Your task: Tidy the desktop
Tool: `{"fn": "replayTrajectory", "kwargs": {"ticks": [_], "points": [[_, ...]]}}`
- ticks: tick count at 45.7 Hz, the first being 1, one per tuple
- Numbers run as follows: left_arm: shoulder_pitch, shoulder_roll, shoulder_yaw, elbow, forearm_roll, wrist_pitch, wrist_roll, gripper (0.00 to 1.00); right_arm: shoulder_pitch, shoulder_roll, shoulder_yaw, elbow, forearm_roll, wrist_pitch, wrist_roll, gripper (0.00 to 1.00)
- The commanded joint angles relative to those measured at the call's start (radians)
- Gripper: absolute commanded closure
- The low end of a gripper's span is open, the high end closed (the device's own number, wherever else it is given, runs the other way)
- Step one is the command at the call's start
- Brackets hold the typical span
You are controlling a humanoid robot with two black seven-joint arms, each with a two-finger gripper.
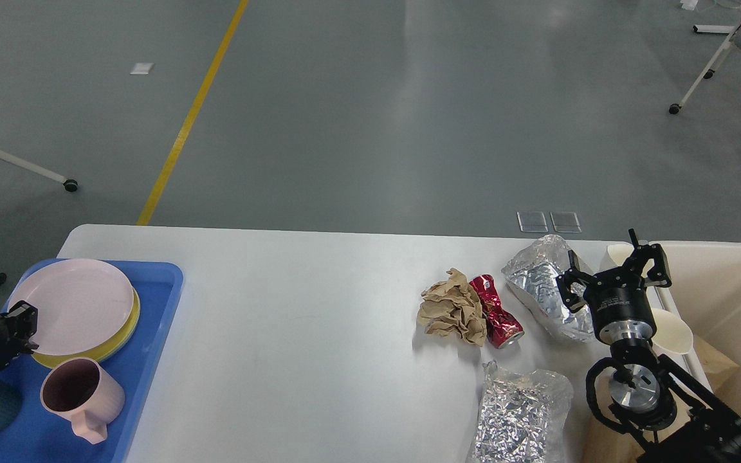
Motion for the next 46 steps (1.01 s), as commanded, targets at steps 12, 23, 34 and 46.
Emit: {"fn": "replayTrajectory", "kwargs": {"ticks": [12, 23, 34, 46], "points": [[-0.012, 0.003, -0.001, -0.012, -0.007, -0.009, 0.012, 0.68, 0.0, 0.0, 0.0, 0.0, 0.0, 0.0, 0.0, 0.0], [-0.016, 0.057, 0.009, -0.023, 0.0, 0.008, -0.002, 0.12, 0.0, 0.0, 0.0, 0.0, 0.0, 0.0, 0.0, 0.0], [-0.018, 0.057, 0.008, -0.025, 0.0, 0.031, 0.004, 0.06, 0.0, 0.0, 0.0, 0.0, 0.0, 0.0, 0.0, 0.0], [-0.032, 0.052, -0.001, -0.035, -0.003, 0.032, 0.009, 0.15, 0.0, 0.0, 0.0, -0.001, 0.0, 0.0, 0.0, 0.0]]}}
